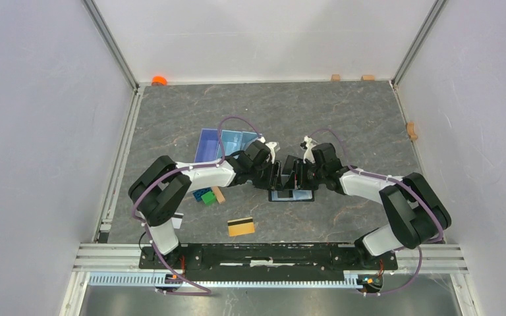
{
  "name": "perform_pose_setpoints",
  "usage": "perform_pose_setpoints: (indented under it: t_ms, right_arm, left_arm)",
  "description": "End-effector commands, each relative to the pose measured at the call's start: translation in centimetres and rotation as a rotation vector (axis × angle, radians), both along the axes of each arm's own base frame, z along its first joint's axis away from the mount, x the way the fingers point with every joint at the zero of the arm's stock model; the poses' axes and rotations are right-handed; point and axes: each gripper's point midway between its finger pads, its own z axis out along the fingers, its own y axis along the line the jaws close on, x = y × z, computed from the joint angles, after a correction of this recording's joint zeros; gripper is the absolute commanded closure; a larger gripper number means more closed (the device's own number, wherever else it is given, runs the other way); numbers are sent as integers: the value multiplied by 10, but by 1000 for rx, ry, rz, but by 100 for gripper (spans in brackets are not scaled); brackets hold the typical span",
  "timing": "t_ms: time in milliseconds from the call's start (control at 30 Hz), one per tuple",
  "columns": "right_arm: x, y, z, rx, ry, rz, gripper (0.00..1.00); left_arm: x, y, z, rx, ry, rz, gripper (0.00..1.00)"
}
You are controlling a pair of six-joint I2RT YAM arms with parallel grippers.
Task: Put the credit cards into the card holder
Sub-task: Insert the credit card into the card holder.
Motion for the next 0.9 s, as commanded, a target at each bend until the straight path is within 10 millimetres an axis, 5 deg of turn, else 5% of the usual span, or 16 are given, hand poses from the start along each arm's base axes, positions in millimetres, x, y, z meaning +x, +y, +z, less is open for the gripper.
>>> perform_pose_setpoints:
  t_ms: [0,200,300,533,700,867]
  right_arm:
    - [11,19,16,62,-55,17,56]
    - [16,24,42,112,-122,28,54]
    - [21,18,55,75,-169,30,43]
    - [30,-31,64,-194,-258,-14,21]
    - [32,-72,55,-404,-277,-84,18]
    - [29,-75,38,-443,-227,-71,24]
  left_arm:
    - [2,4,-1,4,-13,10,46]
    - [3,7,19,-9,-55,1,41]
    - [3,7,31,-26,-74,-8,39]
    - [-1,2,65,-97,-100,-25,36]
    - [-3,1,84,-129,-106,-25,35]
    - [0,9,91,-120,-130,-16,34]
